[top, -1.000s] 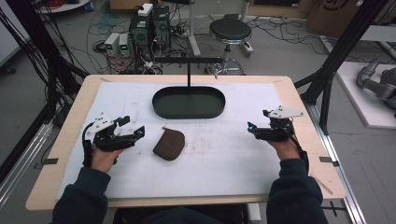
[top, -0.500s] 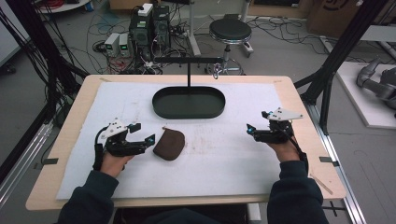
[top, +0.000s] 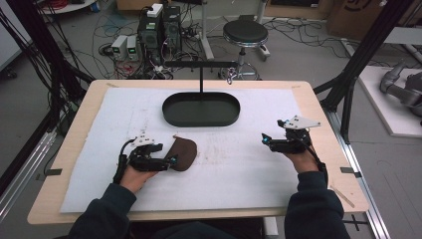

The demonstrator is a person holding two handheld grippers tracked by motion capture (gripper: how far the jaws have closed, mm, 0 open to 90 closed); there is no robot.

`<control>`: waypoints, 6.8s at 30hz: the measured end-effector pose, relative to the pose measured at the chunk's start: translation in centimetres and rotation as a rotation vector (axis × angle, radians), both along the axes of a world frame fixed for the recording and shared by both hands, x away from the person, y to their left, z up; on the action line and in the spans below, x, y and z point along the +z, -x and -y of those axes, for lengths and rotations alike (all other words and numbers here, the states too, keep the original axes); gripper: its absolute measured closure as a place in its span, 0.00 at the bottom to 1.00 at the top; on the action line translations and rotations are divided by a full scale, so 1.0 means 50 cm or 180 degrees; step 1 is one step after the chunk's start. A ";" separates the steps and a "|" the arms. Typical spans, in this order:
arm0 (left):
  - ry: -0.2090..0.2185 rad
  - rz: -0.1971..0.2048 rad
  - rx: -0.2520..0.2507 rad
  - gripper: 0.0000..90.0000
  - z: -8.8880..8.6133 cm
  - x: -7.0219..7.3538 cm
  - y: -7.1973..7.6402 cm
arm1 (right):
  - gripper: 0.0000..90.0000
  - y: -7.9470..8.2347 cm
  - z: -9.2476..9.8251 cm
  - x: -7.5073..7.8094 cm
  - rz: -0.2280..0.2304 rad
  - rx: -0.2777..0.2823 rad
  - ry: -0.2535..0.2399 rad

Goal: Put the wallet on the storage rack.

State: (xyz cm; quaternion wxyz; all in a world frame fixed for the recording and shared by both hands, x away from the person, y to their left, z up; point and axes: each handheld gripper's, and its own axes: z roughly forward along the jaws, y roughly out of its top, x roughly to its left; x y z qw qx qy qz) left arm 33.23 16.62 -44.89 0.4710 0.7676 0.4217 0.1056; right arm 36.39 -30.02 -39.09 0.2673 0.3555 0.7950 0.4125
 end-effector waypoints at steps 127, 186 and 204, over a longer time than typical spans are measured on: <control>-0.0047 0.0669 0.0333 0.72 -0.063 0.043 -0.011 | 0.24 -0.002 0.001 -0.008 -0.0102 0.0055 -0.0082; 0.0486 0.0892 -0.0153 0.64 -0.064 0.073 0.017 | 0.24 0.001 0.003 -0.009 -0.0110 0.0035 -0.0059; 0.0371 0.1071 0.0029 0.38 -0.055 0.071 0.018 | 0.24 0.001 0.003 -0.010 -0.0113 0.0038 -0.0061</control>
